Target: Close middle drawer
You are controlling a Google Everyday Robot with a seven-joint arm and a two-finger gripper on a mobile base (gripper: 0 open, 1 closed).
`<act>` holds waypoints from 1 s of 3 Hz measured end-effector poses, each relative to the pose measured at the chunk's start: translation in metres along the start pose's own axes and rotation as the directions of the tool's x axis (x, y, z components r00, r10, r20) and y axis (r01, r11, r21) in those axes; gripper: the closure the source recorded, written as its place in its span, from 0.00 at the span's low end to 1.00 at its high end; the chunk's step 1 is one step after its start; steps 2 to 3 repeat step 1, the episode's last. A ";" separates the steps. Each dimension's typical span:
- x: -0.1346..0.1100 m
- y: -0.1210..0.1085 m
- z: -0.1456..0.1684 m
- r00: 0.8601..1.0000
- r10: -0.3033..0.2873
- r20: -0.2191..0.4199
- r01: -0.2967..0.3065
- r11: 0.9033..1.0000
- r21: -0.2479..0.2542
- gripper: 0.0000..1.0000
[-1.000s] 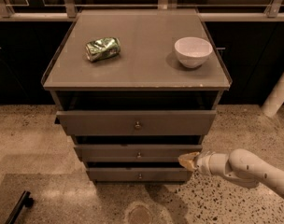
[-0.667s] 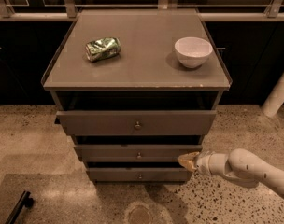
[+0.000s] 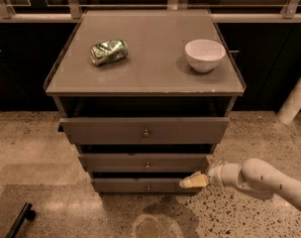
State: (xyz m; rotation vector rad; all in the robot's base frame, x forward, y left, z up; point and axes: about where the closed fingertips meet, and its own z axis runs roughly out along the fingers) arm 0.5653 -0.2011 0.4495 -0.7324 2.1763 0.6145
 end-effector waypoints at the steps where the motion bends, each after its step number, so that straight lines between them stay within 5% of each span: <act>1: 0.000 0.000 0.000 1.000 0.000 0.000 0.000 1.000 0.000 0.00; 3: 0.000 0.000 0.000 1.000 0.000 0.000 0.000 1.000 0.000 0.00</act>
Offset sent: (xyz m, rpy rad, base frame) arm 0.0000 0.0000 0.0000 0.0000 0.0000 0.0000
